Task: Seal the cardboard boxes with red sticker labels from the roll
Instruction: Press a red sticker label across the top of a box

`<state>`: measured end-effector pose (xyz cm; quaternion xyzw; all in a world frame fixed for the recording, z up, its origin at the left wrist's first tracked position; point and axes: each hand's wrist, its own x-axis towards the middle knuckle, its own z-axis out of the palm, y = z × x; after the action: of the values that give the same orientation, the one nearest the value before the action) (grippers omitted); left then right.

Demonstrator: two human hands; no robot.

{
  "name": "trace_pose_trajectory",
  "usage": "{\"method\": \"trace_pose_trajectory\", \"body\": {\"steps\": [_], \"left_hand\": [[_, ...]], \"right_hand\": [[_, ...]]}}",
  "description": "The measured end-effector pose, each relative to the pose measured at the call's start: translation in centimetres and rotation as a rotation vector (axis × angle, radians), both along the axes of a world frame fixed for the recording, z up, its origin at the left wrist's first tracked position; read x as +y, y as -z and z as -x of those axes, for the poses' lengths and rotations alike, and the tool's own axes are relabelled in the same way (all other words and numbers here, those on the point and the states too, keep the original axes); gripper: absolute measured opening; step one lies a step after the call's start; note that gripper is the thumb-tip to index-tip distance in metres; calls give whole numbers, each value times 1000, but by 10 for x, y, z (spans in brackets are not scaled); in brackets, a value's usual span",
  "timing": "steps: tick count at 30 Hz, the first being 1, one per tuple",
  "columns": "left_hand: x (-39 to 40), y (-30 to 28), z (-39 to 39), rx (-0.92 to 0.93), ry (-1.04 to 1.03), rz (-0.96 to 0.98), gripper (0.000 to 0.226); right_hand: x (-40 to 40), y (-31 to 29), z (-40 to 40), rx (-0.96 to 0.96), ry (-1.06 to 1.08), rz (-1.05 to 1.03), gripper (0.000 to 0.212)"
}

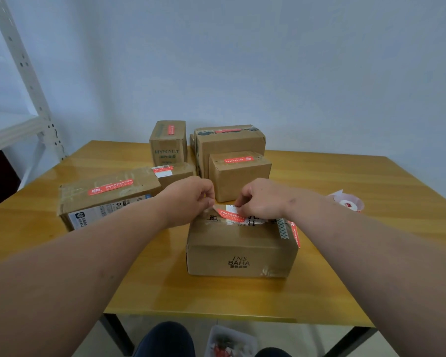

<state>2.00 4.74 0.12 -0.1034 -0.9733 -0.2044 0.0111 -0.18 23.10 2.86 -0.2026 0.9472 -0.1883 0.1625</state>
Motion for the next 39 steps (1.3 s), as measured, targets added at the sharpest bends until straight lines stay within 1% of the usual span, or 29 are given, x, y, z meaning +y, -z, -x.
{"method": "trace_pose_trajectory", "body": {"steps": [3,10,14,17,19,21,22,25,28,30,33,34,36,38,39], "left_hand": [[2,-4,0,7,11,-38,14],[9,-16,1,71,48,-100,18],[14,-22,-2,123,25,-144,19],[19,-24,-3,178,20,-121,23],[22,-25,-3,191,11,-111,18],[24,-26,-4,191,1,-128,9],[25,-27,-5,195,2,-143,9],[24,-28,-6,203,24,-178,23],[25,-27,-8,205,23,-195,23],[25,-28,-9,205,-7,-286,21],[21,-34,-11,119,-100,-611,17],[19,-36,-11,88,-124,-673,17],[15,-36,-11,51,-159,-703,16],[13,-35,-12,28,-202,-725,13],[13,-33,-12,19,-225,-743,11]], "right_hand": [[0,-1,0,-14,19,5,25],[1,-1,3,-36,78,45,38],[2,1,3,-42,92,60,44],[3,2,3,-44,101,69,44],[3,3,3,-37,102,63,40],[4,5,4,-23,104,67,35],[4,5,4,-17,105,68,33],[7,7,4,5,102,52,32],[9,9,4,21,98,57,33],[6,9,0,37,73,33,31],[4,6,-2,21,65,20,33],[6,7,0,0,94,65,36],[11,7,3,-39,197,241,37],[17,5,4,-4,306,407,37],[20,3,2,22,328,441,37]]}}
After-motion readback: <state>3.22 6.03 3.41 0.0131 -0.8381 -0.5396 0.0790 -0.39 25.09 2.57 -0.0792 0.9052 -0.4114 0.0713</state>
